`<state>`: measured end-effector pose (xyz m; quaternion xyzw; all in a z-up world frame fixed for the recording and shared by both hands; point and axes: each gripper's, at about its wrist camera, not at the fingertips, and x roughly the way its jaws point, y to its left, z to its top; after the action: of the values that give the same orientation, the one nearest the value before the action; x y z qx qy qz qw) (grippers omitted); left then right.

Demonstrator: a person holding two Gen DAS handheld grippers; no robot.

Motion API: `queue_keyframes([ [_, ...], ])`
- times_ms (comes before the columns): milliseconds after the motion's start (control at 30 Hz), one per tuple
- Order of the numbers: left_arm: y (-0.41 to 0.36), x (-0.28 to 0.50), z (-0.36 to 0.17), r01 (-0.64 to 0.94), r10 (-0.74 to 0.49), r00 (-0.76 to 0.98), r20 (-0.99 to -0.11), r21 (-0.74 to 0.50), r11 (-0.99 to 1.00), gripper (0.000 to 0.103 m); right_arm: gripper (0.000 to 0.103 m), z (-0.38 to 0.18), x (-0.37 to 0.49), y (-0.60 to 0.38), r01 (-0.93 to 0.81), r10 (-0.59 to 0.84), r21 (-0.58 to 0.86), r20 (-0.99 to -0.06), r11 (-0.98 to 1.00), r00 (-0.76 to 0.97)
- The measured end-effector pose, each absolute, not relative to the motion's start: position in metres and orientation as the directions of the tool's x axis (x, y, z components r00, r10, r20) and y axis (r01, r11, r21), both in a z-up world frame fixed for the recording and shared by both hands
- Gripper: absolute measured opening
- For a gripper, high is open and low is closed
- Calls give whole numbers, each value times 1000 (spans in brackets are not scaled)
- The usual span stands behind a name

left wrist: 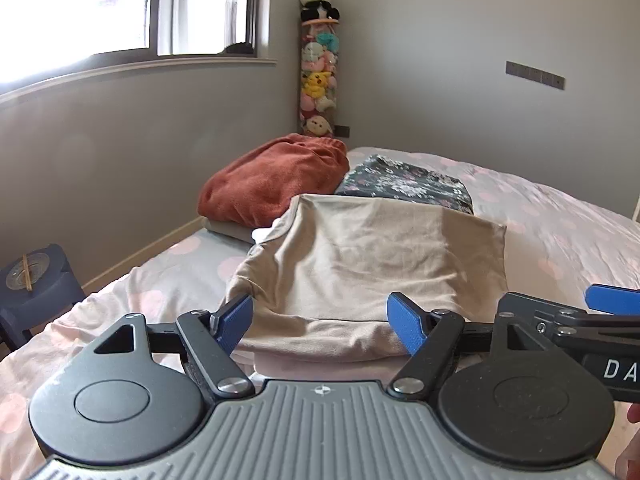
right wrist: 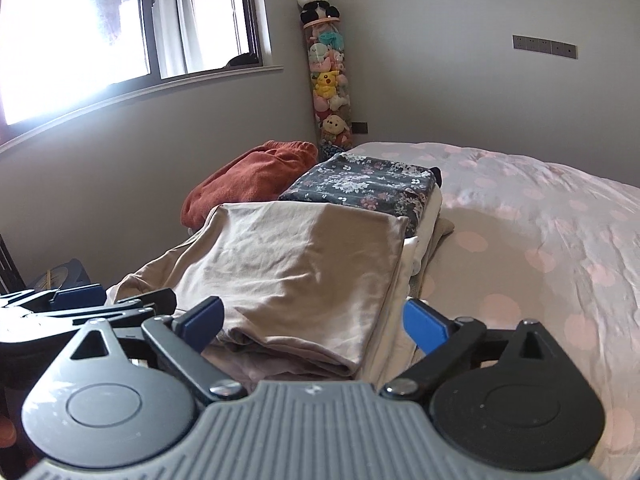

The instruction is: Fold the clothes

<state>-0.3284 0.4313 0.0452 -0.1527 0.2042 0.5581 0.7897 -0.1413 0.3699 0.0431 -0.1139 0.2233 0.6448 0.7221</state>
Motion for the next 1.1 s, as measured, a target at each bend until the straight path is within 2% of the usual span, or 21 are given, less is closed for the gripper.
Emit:
queue_keyframes([
  [200,429,-329,46,-964,863,221,-454,34,264,74,100,43,-150,371,-982,889,97,-446,160,101],
  [767,433,-339,53,-964,845,244,-476,-26,263,74,100,50,-156,367,-981,907,119,-409,155,94],
  [1100,433,-339,54,-971,851,214,-480,-12,237,74,100,50,-158,369,-981,910,115,-402,159,100],
])
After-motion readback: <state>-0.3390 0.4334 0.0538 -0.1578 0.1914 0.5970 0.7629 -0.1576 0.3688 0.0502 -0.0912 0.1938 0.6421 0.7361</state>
